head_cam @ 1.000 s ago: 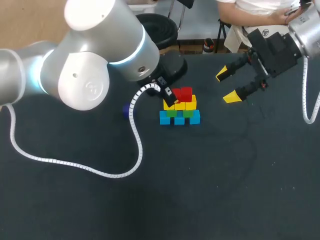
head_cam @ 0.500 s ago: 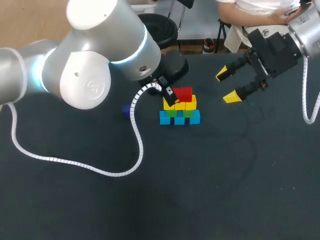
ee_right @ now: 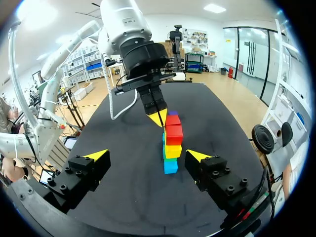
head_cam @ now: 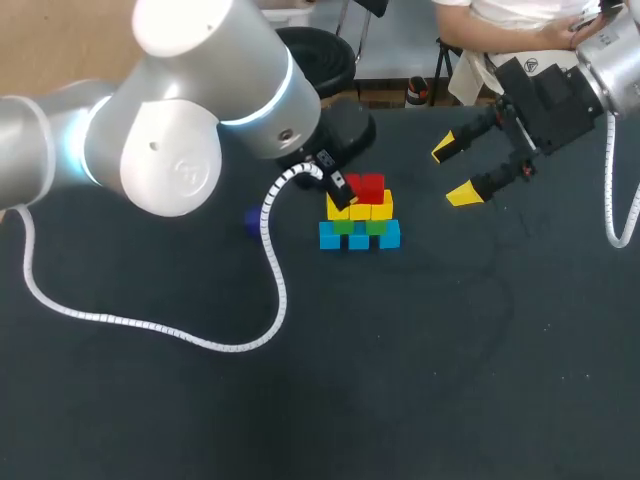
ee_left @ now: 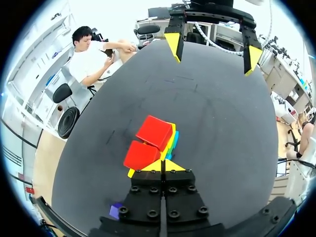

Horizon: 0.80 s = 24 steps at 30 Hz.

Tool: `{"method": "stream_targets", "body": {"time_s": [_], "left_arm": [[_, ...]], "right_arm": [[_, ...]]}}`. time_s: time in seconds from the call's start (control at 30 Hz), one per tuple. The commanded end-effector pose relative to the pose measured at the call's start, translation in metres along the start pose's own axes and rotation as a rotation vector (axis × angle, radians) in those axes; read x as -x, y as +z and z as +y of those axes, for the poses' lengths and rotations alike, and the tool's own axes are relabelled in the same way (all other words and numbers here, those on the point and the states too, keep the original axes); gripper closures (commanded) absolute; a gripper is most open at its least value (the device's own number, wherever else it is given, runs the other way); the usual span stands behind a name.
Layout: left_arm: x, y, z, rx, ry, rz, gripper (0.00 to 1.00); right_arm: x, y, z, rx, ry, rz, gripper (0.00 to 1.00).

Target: Place the blue cubes, place green cubes on the blue cubes, place the yellow cubes on the green cubes, then place the red cubes on the yellow cubes, and place purple cube on the red cubes.

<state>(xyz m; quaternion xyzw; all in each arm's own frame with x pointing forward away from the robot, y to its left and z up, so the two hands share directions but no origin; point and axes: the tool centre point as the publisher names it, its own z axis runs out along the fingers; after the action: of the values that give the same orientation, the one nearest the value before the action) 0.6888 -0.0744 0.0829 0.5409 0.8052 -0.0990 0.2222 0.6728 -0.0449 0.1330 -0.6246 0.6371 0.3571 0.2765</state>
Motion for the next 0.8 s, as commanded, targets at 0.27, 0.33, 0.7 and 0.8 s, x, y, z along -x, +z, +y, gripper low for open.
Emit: {"method": "stream_targets", "body": {"time_s": [0.27,0.33,0.7,0.8], "left_arm": [[0.000,-0.045,-0.011,-0.025,0.058,-0.070,0.00],[-0.002,-0.056,-0.010,-0.034,0.066,-0.074,0.00],[-0.022,-0.082,0.005,-0.098,0.064,-0.062,0.00],[-0.033,-0.082,0.015,-0.123,0.019,-0.078,0.00]], "right_arm": [[0.000,0.000,0.001,-0.003,-0.001,-0.001,0.00],[0.000,0.000,0.001,-0.003,-0.001,-0.001,0.00],[0.000,0.000,0.001,-0.003,-0.001,-0.001,0.00],[0.000,0.000,0.001,-0.003,-0.001,-0.001,0.00]]}}
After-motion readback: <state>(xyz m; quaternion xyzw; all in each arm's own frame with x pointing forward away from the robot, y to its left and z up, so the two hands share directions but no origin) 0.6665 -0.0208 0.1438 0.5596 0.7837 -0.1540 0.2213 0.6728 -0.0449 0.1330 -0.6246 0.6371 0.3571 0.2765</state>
